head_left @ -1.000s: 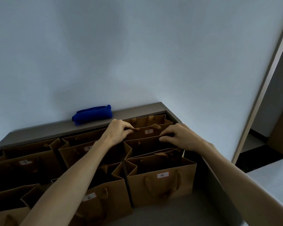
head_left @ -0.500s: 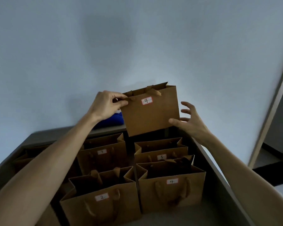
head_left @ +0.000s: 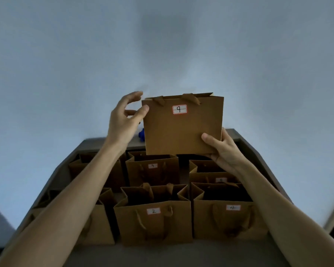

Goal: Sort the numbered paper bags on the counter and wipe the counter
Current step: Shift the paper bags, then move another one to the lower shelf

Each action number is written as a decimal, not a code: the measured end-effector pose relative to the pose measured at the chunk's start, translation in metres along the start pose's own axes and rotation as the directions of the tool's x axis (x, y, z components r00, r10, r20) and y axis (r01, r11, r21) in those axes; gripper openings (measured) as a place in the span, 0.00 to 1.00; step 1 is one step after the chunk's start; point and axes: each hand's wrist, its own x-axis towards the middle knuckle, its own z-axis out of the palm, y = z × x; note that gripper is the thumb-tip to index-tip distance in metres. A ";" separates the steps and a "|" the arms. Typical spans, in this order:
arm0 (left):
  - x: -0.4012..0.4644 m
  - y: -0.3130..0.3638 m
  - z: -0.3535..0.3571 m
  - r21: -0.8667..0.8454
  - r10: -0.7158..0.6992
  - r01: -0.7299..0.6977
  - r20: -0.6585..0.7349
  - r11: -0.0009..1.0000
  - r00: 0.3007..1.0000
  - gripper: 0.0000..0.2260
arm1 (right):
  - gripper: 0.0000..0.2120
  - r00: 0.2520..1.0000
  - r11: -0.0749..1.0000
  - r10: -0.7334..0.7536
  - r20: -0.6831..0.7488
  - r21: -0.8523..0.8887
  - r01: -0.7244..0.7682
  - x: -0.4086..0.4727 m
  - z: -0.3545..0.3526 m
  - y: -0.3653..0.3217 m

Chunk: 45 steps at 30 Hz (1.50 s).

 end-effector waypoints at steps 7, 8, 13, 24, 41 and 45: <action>-0.040 -0.028 -0.034 -0.265 -0.279 0.304 0.130 0.915 0.952 0.27 | 0.32 0.996 0.998 0.052 0.068 0.015 -0.054 -0.012 0.057 0.025; -0.044 -0.031 -0.039 -0.314 -0.298 0.328 0.141 0.891 0.944 0.27 | 0.32 0.996 0.998 0.055 0.064 0.015 -0.056 -0.014 0.065 0.027; -0.056 -0.041 -0.066 -0.410 -0.340 0.375 0.158 0.831 0.927 0.32 | 0.35 0.997 0.999 0.040 0.066 0.029 -0.042 -0.028 0.099 0.035; -0.096 -0.053 -0.129 -0.365 -0.279 0.347 0.226 0.864 0.933 0.33 | 0.46 1.000 1.000 0.013 -0.021 0.014 -0.012 -0.077 0.157 0.074; -0.206 -0.069 -0.147 -0.396 -0.263 0.470 0.473 0.789 0.841 0.45 | 0.45 0.973 0.996 0.074 -0.220 0.068 -0.061 -0.227 0.161 0.119; -0.241 -0.063 -0.134 -0.381 -0.280 0.501 0.503 0.777 0.817 0.42 | 0.34 0.952 0.985 0.162 -0.258 0.093 -0.143 -0.266 0.146 0.125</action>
